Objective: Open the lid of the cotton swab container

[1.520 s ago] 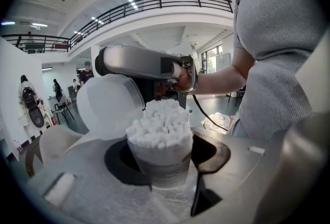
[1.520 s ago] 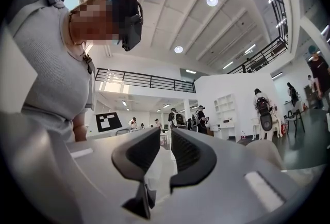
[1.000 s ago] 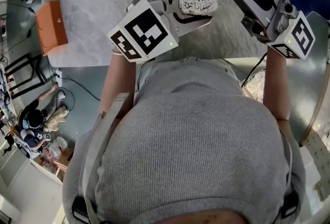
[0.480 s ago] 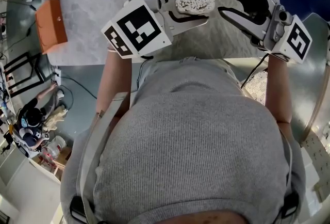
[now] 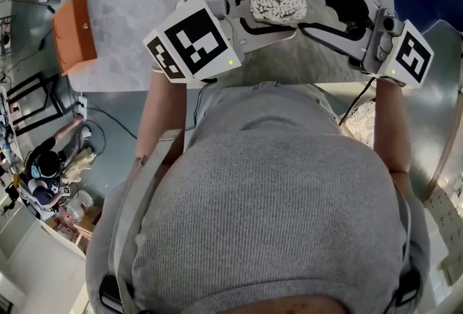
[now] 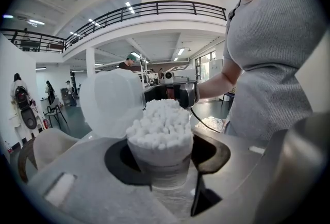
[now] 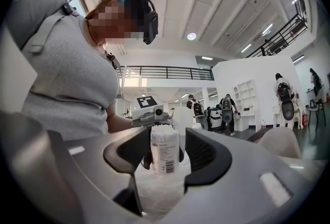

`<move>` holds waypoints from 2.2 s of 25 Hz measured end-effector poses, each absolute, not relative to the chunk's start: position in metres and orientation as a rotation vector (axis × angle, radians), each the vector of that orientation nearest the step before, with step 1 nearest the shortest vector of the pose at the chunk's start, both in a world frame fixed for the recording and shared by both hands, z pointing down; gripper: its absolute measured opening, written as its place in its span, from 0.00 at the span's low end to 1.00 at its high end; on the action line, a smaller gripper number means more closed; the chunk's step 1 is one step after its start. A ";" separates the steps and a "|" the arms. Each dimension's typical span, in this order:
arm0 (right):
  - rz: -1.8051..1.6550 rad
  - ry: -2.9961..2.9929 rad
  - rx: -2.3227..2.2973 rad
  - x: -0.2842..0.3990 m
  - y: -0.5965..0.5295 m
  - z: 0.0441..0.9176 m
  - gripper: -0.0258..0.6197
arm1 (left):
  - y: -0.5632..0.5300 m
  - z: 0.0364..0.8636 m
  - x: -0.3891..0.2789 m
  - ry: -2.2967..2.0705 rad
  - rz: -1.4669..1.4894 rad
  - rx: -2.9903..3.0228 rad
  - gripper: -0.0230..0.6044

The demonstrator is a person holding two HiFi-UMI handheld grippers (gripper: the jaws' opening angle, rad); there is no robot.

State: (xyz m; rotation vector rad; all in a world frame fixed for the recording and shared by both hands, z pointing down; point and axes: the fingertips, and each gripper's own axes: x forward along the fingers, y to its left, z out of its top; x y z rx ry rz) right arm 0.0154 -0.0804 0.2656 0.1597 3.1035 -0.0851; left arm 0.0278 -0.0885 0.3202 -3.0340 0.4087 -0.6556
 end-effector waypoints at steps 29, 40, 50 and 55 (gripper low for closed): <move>-0.019 3.159 0.230 0.005 -0.071 0.261 0.35 | -0.088 0.301 0.044 0.395 -0.645 -3.059 0.38; 0.019 3.175 0.207 0.006 -0.074 0.264 0.35 | -0.093 0.306 0.032 0.501 -0.632 -3.053 0.41; 0.015 3.174 0.225 0.007 -0.073 0.264 0.35 | -0.091 0.304 0.023 0.501 -0.624 -3.043 0.41; 0.015 3.178 0.215 0.007 -0.074 0.265 0.35 | -0.090 0.301 0.015 0.519 -0.605 -3.046 0.41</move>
